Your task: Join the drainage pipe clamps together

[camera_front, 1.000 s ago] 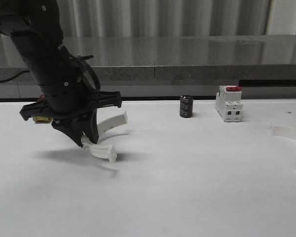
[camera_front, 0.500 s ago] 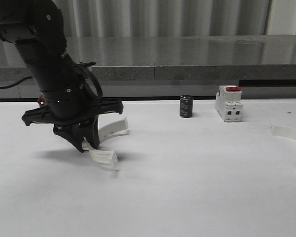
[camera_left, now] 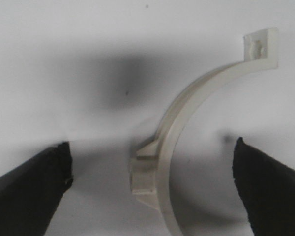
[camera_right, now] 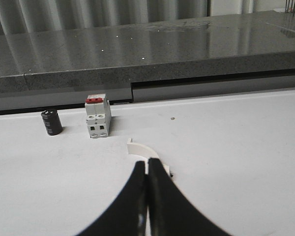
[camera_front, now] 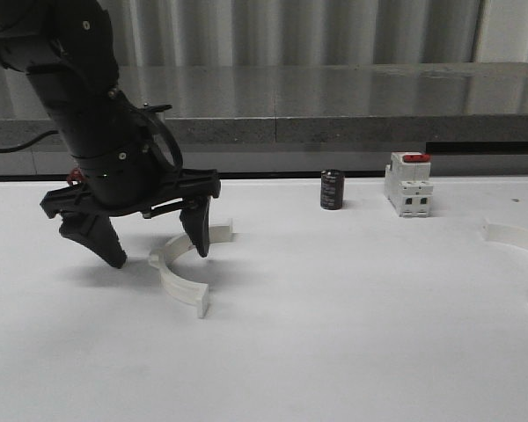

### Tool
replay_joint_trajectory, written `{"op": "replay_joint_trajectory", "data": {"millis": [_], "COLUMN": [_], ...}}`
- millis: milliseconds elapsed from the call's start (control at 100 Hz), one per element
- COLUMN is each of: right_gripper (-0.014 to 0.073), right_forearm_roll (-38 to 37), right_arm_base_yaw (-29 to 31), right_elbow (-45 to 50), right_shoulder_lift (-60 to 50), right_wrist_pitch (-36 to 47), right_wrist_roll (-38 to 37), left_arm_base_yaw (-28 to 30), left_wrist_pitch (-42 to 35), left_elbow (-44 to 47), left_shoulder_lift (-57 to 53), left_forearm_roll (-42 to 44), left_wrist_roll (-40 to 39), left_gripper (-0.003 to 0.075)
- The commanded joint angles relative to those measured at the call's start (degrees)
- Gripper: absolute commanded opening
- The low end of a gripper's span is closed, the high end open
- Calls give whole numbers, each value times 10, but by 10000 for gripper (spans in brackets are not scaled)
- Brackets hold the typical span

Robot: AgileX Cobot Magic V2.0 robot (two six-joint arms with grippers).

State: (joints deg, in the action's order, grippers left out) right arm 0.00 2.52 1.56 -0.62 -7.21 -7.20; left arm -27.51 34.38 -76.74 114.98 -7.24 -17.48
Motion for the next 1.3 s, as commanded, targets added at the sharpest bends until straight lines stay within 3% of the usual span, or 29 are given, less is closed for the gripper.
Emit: {"op": "replay_joint_trajectory", "data": {"millis": [0, 270, 670, 850, 1060, 1180, 1290], "right_gripper": [-69, -69, -69, -69, -69, -69, -69], "right_forearm_roll": [3, 3, 3, 3, 3, 3, 3], "right_arm_base_yaw": [4, 4, 4, 4, 4, 4, 4], "right_elbow": [-9, -9, -9, -9, -9, -9, -9], "right_shoulder_lift": [-11, -11, -11, -11, -11, -11, -11], "right_wrist_pitch": [47, 47, 47, 47, 56, 55, 62], "right_wrist_roll": [3, 3, 3, 3, 3, 3, 3], "left_arm_base_yaw": [-3, 2, 100, 138, 145, 145, 145], "left_wrist_pitch": [-12, -52, -150, -153, -137, -130, -129], "left_elbow": [-11, 50, 299, 386, 465, 494, 515], "left_shoulder_lift": [-52, -183, -531, -691, -880, -968, -1009], "left_forearm_roll": [0, 26, 77, 77, 86, 88, 88], "left_wrist_roll": [14, 71, 72, 72, 72, 72, 72], "left_gripper": [670, 670, 670, 670, 668, 592, 407]}}
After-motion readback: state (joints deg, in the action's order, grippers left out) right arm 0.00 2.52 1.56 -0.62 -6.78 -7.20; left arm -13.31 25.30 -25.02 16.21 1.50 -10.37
